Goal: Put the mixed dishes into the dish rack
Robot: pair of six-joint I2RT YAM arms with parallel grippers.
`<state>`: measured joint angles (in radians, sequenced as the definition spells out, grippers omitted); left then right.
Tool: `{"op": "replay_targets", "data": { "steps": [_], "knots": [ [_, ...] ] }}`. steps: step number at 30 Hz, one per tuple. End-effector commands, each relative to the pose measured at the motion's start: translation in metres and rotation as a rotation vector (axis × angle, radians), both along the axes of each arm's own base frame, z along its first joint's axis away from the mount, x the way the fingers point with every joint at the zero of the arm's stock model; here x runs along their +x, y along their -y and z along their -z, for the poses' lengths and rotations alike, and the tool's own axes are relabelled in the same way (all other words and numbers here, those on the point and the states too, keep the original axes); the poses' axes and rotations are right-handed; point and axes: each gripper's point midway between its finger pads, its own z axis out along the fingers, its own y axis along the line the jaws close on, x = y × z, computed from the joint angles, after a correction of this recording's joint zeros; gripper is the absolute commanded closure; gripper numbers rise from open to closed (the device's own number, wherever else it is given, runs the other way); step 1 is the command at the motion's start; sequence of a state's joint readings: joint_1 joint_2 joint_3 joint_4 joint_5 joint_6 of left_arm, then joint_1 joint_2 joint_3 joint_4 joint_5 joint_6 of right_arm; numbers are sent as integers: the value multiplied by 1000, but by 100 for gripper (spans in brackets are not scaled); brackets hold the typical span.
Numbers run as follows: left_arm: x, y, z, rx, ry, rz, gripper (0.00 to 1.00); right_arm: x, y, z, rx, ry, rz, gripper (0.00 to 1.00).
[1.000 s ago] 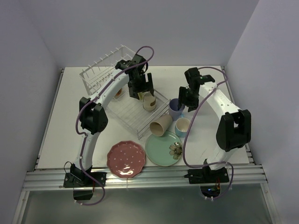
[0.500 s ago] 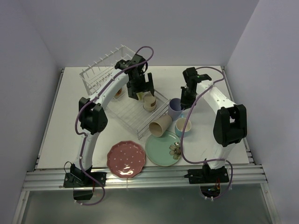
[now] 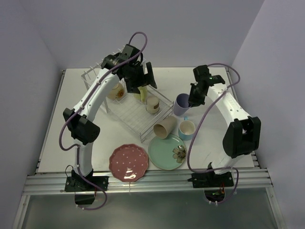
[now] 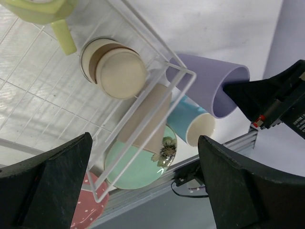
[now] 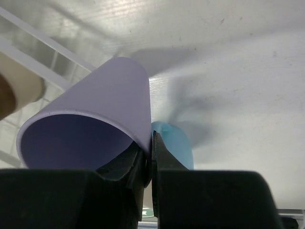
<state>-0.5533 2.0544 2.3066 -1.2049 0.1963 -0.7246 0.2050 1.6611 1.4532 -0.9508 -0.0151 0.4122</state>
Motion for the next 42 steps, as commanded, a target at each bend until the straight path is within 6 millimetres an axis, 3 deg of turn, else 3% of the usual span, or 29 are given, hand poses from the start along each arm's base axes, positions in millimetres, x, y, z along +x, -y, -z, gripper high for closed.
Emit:
{"op": "replay_targets", "data": {
  "steps": [1,7,9,10,11,12,13,14,15,16,17,23,36,42],
  "knots": [
    [-8,6,-41,-91,68,20,1,16,11,-62,46,202,77,100],
    [-23,13,-73,-207,95,87,1,0,22,-140,139,369,105,100],
    [-33,19,-96,-312,110,142,1,-5,15,-164,217,407,86,100],
    [-38,21,-105,-357,117,164,1,-12,2,-172,304,397,43,100],
    [-46,24,-105,-415,75,204,1,-17,-3,-181,367,402,43,100],
    [-49,26,-134,-502,142,226,1,-21,-9,-186,421,397,29,100],
    [-53,26,-144,-546,158,242,1,-30,-24,-194,513,388,-19,100],
    [-52,23,-137,-568,142,239,1,-34,-31,-199,576,375,-24,100],
    [-60,23,-166,-649,216,280,1,-37,-37,-199,625,360,-36,100],
    [-62,22,-170,-676,227,293,1,-41,-43,-201,668,346,-49,100],
    [-60,17,-162,-683,210,281,1,-50,-54,-211,752,325,-76,100],
    [-78,15,-173,-750,236,373,1,-71,-83,-230,999,255,-153,100],
    [-101,12,-191,-800,275,496,1,-78,-115,-270,1214,199,-257,100],
    [-117,10,-210,-879,299,558,1,-68,-118,-268,1238,181,-248,100]
  ]
}}
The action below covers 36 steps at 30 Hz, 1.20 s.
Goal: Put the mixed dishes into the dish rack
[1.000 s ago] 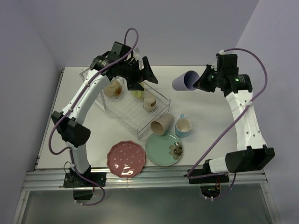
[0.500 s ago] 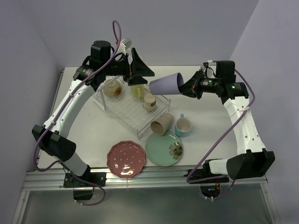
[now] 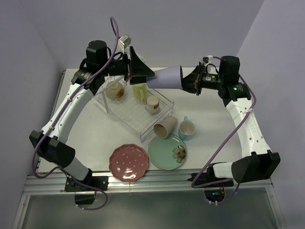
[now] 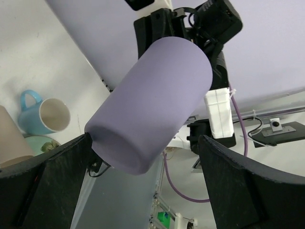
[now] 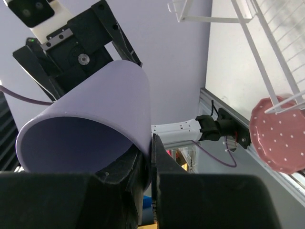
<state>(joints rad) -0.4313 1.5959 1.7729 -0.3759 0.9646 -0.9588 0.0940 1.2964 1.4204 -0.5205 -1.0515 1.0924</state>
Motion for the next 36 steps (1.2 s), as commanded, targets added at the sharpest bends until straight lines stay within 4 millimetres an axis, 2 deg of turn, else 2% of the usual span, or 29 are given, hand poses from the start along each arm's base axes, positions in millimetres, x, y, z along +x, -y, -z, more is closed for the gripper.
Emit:
{"op": "replay_targets", "data": {
  "steps": [1,3,4,5,8,12,16,19,26,27,32,36],
  "knots": [
    [-34,0,-37,-108,115,122,1,-1,-11,-20,61,71,-71,100],
    [-40,-1,-44,-141,102,135,1,3,-12,-20,71,57,-76,100],
    [-41,-1,-40,-150,88,147,1,5,-16,-20,76,59,-87,100],
    [-44,-1,-51,-190,115,157,1,6,-17,-21,83,46,-91,100],
    [-51,-3,-60,-239,133,187,2,7,-23,-29,136,38,-102,100],
    [-50,-2,-61,-251,132,198,3,8,-30,-39,218,72,-129,100],
    [-48,-1,-60,-257,124,200,3,5,-36,-47,296,32,-152,100],
    [-42,0,-55,-226,105,181,3,0,-39,-54,334,42,-175,100],
    [-12,-3,-34,-111,83,54,3,-6,-39,-59,322,52,-175,100],
    [-10,-3,-37,-105,95,41,3,-6,-39,-58,319,45,-173,100],
    [-3,-4,-21,-39,75,12,3,-11,-42,-64,315,57,-183,100],
    [0,-4,-20,-24,79,-4,3,-20,-46,-75,333,70,-199,100]
  ]
}}
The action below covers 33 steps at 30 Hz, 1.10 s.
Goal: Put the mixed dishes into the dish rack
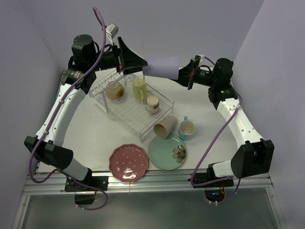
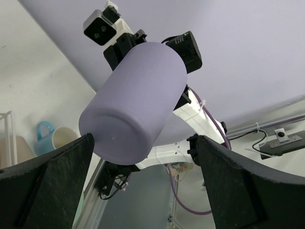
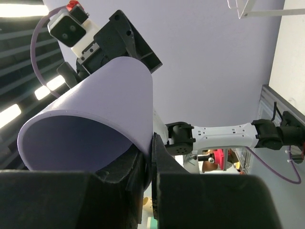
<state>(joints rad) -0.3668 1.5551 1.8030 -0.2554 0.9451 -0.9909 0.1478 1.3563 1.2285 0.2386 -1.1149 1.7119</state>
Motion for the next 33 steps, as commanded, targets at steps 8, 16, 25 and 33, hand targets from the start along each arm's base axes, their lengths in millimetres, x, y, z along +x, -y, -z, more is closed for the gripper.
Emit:
{"op": "replay_targets", "data": {
  "steps": [8,16,25,33],
  "knots": [
    [-5,17,36,121,-55,44,3,-55,-25,-65,72,188,-127,100],
    [-2,14,40,121,-58,41,4,-64,-25,-77,86,203,-137,100],
    [-6,10,27,41,-68,65,11,-58,-30,-56,85,159,-149,100],
    [4,-4,16,-14,-90,8,18,-58,-31,-36,56,141,-155,100]
  ]
}}
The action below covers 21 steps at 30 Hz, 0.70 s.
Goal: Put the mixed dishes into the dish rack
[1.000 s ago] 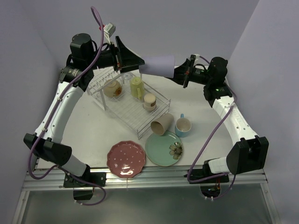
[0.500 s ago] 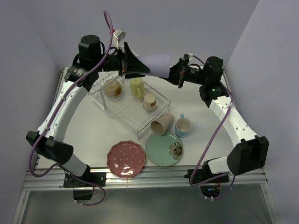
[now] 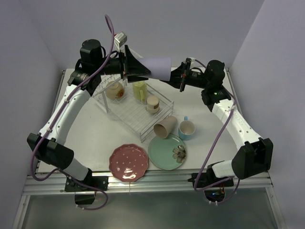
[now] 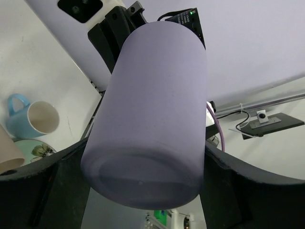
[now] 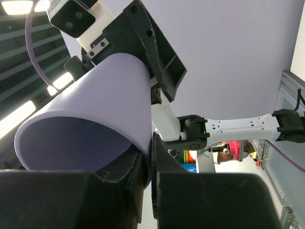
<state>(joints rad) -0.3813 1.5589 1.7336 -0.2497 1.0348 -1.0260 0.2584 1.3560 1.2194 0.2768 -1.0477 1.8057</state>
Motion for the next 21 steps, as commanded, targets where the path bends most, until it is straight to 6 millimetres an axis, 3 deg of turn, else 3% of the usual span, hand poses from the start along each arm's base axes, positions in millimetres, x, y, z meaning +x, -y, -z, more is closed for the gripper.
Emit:
{"op": "replay_targets", "data": {
  "steps": [1,10,17,21],
  "knots": [
    [18,-12,-10,-29,5,-98,19,-43,0,-27,19,201,-101,100],
    [16,-13,-19,-84,-13,-86,26,-38,-1,-17,2,188,-103,100],
    [18,-15,-24,-98,0,-89,7,-38,-4,-12,-1,177,-110,100],
    [17,-15,-24,-102,0,-84,9,-38,-5,-11,-10,178,-109,100]
  ]
}}
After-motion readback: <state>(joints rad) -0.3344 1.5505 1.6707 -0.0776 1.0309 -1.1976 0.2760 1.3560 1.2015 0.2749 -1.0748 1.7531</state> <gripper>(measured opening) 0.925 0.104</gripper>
